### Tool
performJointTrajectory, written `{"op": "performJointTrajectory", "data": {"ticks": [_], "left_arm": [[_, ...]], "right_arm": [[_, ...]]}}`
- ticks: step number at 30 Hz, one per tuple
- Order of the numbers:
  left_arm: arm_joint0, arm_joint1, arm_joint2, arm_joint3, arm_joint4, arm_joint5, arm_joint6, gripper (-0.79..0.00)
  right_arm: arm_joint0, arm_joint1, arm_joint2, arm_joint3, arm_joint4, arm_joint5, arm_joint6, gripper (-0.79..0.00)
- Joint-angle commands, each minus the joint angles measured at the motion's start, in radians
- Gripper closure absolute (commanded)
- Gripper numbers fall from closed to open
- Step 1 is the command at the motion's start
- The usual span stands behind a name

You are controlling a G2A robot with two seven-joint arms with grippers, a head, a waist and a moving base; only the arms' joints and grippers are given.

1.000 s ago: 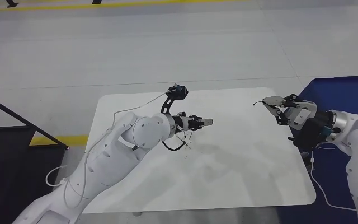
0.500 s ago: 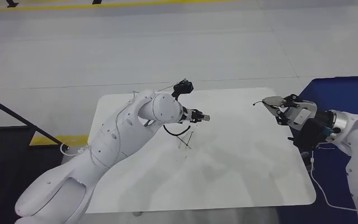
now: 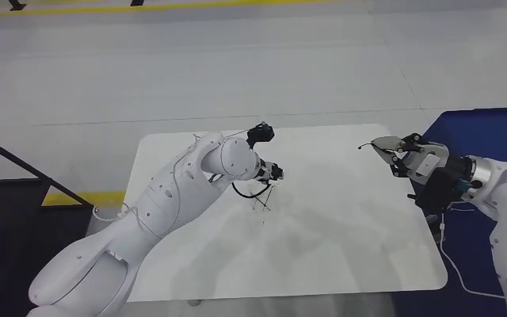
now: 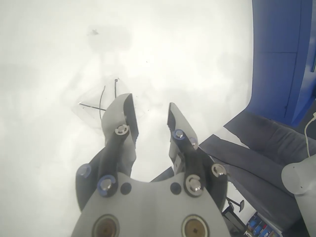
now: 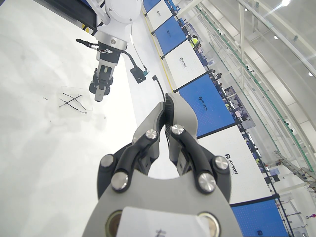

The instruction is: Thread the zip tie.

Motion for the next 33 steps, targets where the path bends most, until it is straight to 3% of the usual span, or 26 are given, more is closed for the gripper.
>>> {"op": "performJointTrajectory", "data": {"ticks": [1, 4, 5, 6, 7, 14, 15, 23, 33], "left_arm": [[-0.002, -0.009, 0.027, 0.002, 0.033, 0.014, -0.028, 0.0], [-0.012, -0.029, 0.055, 0.033, 0.049, 0.036, -0.059, -0.018], [-0.016, -0.036, 0.06, 0.046, 0.049, 0.041, -0.062, -0.225], [-0.017, -0.043, 0.061, 0.059, 0.041, 0.041, -0.063, -0.372], [-0.019, -0.049, 0.063, 0.073, 0.035, 0.035, -0.065, -0.385], [-0.039, -0.099, 0.099, 0.179, 0.047, 0.013, -0.071, -0.431], [-0.044, -0.106, 0.103, 0.198, 0.051, 0.012, -0.07, -0.391], [-0.072, -0.159, 0.123, 0.314, 0.062, -0.01, -0.085, -0.326], [-0.08, -0.213, 0.147, 0.409, 0.102, -0.016, -0.093, -0.296]], "right_arm": [[0.0, 0.0, 0.0, 0.0, 0.0, 0.0, 0.0, 0.0], [0.0, 0.0, 0.0, 0.0, 0.0, 0.0, 0.0, 0.0], [0.0, 0.0, 0.0, 0.0, 0.0, 0.0, 0.0, 0.0], [0.0, 0.0, 0.0, 0.0, 0.0, 0.0, 0.0, 0.0], [0.0, 0.0, 0.0, 0.0, 0.0, 0.0, 0.0, 0.0], [0.0, 0.0, 0.0, 0.0, 0.0, 0.0, 0.0, 0.0], [0.0, 0.0, 0.0, 0.0, 0.0, 0.0, 0.0, 0.0], [0.0, 0.0, 0.0, 0.0, 0.0, 0.0, 0.0, 0.0], [0.0, 0.0, 0.0, 0.0, 0.0, 0.0, 0.0, 0.0]]}}
